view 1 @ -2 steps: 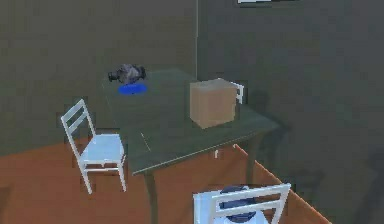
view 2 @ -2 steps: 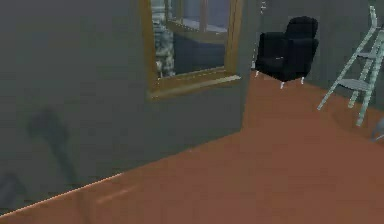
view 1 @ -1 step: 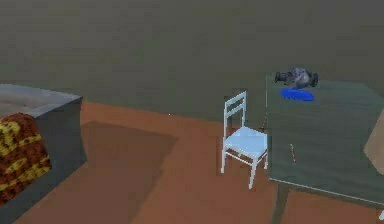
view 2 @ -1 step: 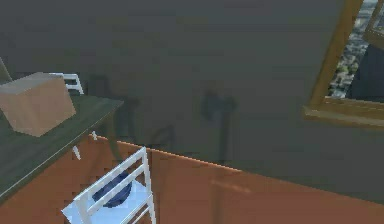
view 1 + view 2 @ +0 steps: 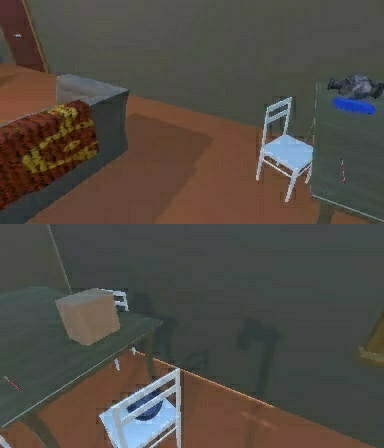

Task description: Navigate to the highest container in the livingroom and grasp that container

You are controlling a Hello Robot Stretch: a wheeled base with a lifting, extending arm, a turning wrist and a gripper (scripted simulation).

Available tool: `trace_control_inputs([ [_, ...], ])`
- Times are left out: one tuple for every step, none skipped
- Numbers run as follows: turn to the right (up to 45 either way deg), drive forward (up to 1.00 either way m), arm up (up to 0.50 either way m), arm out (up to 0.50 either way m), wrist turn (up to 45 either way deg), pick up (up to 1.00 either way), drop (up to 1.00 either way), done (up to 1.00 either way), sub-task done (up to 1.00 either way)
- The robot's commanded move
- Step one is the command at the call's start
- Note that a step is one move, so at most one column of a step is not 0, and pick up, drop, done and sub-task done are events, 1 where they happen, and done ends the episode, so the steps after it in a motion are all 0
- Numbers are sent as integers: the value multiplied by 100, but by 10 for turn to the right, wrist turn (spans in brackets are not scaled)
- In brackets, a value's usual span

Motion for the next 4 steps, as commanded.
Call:
trace_control_inputs([
  [0, 70, 0, 0, 0, 0, 0, 0, 0],
  [0, 80, 0, 0, 0, 0, 0, 0, 0],
  [360, 0, 0, 0, 0, 0, 0, 0, 0],
  [0, 5, 0, 0, 0, 0, 0, 0, 0],
])
